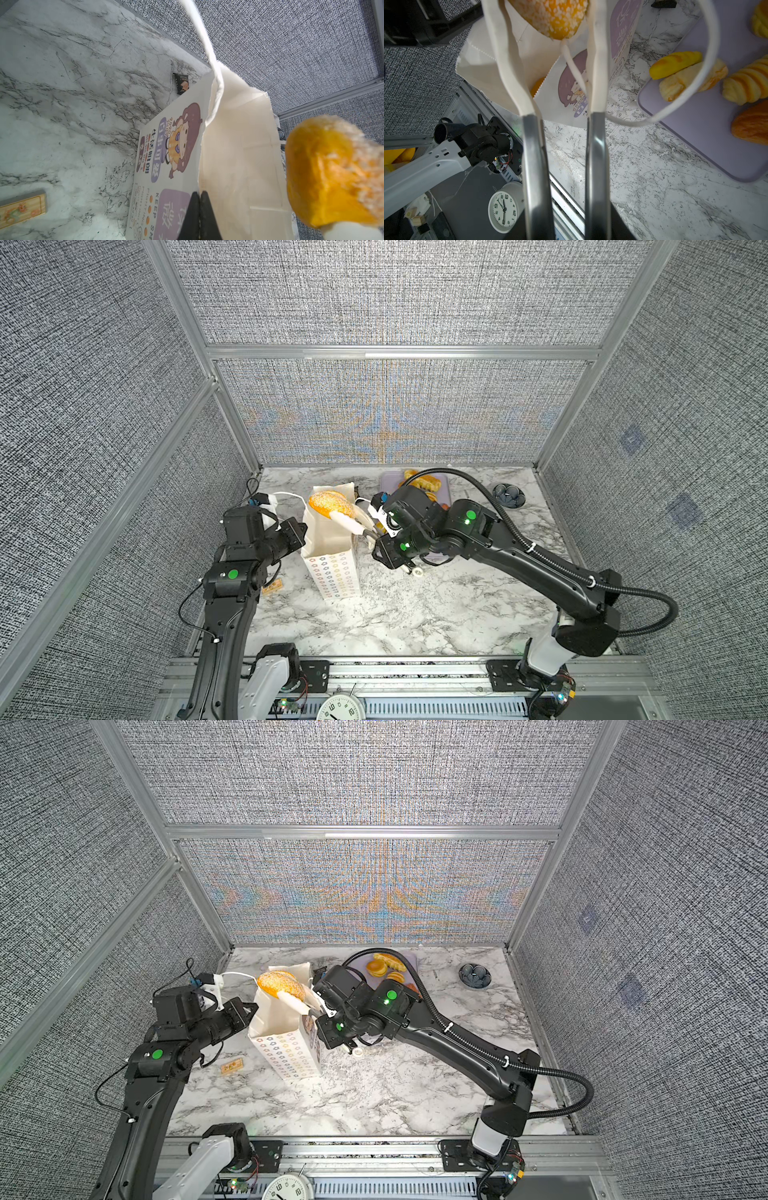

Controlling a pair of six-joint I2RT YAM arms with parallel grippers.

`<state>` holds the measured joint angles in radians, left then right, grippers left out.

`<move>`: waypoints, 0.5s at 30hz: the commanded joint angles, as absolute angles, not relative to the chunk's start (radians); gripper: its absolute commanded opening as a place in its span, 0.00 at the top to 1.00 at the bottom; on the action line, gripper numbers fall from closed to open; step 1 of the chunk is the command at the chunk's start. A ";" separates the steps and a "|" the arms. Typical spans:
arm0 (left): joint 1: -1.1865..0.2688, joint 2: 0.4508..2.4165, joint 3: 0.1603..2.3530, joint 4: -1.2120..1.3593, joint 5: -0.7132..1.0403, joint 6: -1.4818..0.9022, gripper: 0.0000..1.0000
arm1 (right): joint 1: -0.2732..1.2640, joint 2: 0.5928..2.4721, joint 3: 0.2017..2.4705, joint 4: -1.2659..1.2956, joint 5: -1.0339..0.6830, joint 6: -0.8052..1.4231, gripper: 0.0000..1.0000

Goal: Place the fake bread into the paper bag
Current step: 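Lower the sugar-coated bun into the bag held open by the left gripper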

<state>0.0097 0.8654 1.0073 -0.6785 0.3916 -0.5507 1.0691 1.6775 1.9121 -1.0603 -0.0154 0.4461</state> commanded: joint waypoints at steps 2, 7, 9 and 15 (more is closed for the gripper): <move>0.011 0.862 1.006 -0.657 0.397 -0.549 0.98 | 1.071 1.678 1.909 -1.057 0.003 0.438 0.62; 0.011 0.863 1.008 -0.654 0.397 -0.552 0.98 | 1.072 1.677 1.908 -1.064 0.011 0.437 0.60; 0.010 0.864 1.008 -0.652 0.400 -0.552 0.98 | 1.071 1.674 1.905 -1.066 0.013 0.437 0.59; 0.010 0.863 1.006 -0.656 0.398 -0.552 0.98 | 1.071 1.667 1.899 -1.068 0.017 0.439 0.54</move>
